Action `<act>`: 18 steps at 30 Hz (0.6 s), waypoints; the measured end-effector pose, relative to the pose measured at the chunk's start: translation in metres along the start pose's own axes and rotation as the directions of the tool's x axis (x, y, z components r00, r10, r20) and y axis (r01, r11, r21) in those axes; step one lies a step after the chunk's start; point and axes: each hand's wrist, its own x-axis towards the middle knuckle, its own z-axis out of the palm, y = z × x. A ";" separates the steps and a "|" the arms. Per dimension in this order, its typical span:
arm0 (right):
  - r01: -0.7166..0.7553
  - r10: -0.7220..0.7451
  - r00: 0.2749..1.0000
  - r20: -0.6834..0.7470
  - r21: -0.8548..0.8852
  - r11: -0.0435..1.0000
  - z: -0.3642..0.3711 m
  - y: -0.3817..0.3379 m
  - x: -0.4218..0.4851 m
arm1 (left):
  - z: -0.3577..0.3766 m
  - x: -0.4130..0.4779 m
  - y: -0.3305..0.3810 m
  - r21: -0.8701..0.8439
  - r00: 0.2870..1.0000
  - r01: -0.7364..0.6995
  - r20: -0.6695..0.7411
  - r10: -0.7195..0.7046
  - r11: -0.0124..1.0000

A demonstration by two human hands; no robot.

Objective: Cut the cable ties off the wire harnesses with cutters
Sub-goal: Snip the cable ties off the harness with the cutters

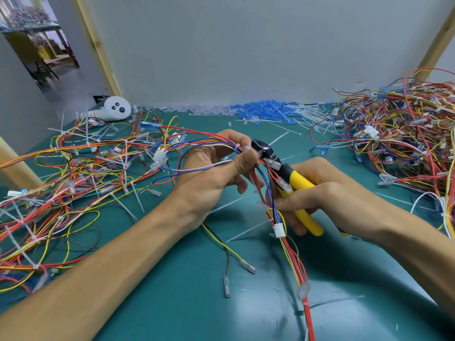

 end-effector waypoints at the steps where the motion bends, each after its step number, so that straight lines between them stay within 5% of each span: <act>1: -0.005 0.005 1.000 0.004 0.006 1.000 -0.001 0.001 0.000 | 0.000 0.000 0.000 0.002 1.000 -0.001 0.001 0.001 1.000; 11: -0.016 0.017 1.000 -0.021 0.056 0.998 0.000 0.002 0.001 | 0.001 0.000 -0.002 -0.023 1.000 0.000 -0.010 0.000 1.000; 18: -0.002 -0.016 0.984 -0.177 -0.105 0.994 0.007 0.000 -0.001 | 0.001 0.000 -0.002 -0.017 1.000 -0.007 -0.014 0.007 1.000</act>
